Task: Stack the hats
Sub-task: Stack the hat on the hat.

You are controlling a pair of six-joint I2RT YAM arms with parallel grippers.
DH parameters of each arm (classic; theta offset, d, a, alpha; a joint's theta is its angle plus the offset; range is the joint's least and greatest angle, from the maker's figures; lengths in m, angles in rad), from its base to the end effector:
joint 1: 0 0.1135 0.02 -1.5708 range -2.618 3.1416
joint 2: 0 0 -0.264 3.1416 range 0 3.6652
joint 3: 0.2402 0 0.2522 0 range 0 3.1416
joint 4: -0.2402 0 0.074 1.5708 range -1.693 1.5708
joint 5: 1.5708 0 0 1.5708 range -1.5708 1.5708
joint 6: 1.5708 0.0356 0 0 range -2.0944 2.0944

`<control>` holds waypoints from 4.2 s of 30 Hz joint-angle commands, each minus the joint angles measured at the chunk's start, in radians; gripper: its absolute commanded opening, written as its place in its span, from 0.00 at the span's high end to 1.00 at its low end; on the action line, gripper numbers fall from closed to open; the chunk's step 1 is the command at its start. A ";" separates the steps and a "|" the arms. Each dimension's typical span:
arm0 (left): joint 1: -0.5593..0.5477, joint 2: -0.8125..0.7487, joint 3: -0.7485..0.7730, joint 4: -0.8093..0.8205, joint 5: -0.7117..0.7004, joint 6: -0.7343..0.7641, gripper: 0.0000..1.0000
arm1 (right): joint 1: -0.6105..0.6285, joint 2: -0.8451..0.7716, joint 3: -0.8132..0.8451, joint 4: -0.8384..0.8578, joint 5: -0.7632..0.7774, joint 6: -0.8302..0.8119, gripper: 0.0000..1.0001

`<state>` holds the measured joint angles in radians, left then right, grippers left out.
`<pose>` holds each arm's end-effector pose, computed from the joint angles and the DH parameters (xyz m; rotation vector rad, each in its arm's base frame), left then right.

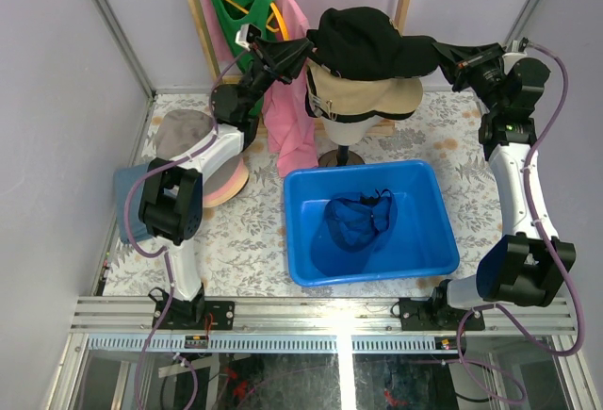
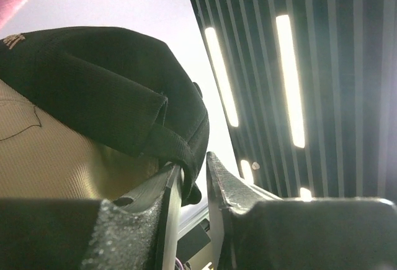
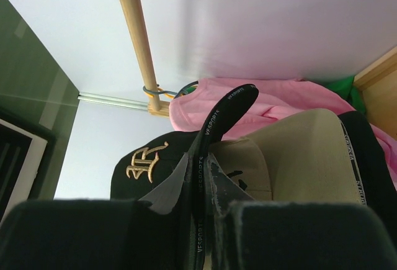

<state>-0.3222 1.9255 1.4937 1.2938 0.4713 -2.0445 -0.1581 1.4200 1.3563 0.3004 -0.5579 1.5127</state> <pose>0.4009 -0.1509 0.3933 -0.3054 1.0404 -2.3585 0.3288 -0.0333 0.4432 0.7214 1.3637 1.4775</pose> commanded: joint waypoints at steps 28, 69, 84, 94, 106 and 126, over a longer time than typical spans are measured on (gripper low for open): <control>-0.029 -0.334 -0.311 -0.186 -0.090 -0.422 1.00 | 0.040 -0.110 0.027 -0.236 0.168 -0.082 1.00; -0.012 -0.221 -0.413 -0.055 -0.068 -0.424 1.00 | 0.040 -0.073 -0.067 -0.294 0.166 -0.299 1.00; -0.013 -0.019 -0.228 0.197 -0.155 -0.461 1.00 | 0.040 0.004 0.046 -0.324 0.064 -0.416 1.00; -0.012 -0.167 -0.471 0.183 -0.160 -0.434 1.00 | 0.040 -0.010 -0.020 -0.287 0.040 -0.432 1.00; -0.023 -0.136 -0.497 0.198 -0.138 -0.437 1.00 | 0.037 -0.026 -0.128 -0.318 0.085 -0.492 1.00; -0.039 -0.114 -0.555 0.214 -0.110 -0.445 1.00 | 0.017 -0.025 -0.243 -0.290 0.086 -0.511 1.00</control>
<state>-0.3721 1.7718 0.9791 1.4582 0.3470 -2.0445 -0.1062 1.3582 1.1908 0.2119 -0.5392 1.1614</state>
